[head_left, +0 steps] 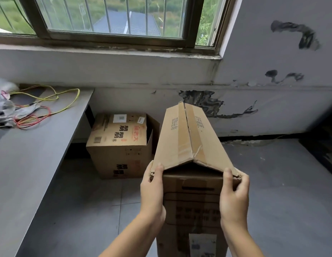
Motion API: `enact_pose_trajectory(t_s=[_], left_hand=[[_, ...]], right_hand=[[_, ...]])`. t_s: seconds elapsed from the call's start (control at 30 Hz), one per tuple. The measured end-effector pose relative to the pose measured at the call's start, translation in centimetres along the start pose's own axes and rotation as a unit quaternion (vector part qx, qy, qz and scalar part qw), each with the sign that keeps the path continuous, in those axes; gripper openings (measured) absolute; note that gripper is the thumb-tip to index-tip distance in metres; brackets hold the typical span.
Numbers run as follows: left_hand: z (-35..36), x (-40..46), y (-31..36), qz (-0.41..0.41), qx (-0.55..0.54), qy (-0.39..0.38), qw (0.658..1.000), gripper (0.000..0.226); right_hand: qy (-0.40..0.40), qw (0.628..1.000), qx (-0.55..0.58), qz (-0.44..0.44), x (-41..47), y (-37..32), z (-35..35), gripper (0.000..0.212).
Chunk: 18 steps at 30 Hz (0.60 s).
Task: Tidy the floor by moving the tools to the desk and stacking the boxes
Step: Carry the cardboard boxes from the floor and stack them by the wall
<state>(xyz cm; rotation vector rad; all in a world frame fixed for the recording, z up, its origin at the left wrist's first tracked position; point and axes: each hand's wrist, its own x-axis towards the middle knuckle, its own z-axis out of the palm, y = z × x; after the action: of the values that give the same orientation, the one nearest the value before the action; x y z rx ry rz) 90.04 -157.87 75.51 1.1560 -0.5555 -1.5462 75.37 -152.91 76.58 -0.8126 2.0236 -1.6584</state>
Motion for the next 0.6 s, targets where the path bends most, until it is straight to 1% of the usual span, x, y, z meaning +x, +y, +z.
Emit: enact_pose_trajectory(t_s=[0.1,0.17,0.27,0.37,0.5,0.6], left_hand=[[3.1,5.6,-1.4,-0.001,0.011,0.013,1.0,0.041],[5.5,9.8,-2.6,-0.008,0.018,0.036,0.999,0.041],[9.1,16.3,-4.5,-0.019,0.022,0.075,0.997,0.041],[10.6,21.0,-6.0,-0.046,0.022,0.114,0.992,0.043],[10.7,28.4,-9.3,-0.057,0.016,0.148,0.987,0.038],[8.9,31.9,-12.6,-0.059,0.031,0.164,0.984,0.034]], right_hand=[[-0.007,1.0,-0.006,0.025,5.9,1.8,2.6,0.037],[-0.027,0.999,-0.011,0.042,10.8,3.4,4.5,0.03],[-0.061,0.995,-0.032,0.073,18.6,5.9,8.1,0.028],[-0.094,0.99,-0.035,0.094,23.0,8.3,11.1,0.026],[-0.124,0.983,-0.063,0.119,28.0,13.5,16.4,0.024],[-0.129,0.981,-0.035,0.143,29.3,18.1,19.2,0.02]])
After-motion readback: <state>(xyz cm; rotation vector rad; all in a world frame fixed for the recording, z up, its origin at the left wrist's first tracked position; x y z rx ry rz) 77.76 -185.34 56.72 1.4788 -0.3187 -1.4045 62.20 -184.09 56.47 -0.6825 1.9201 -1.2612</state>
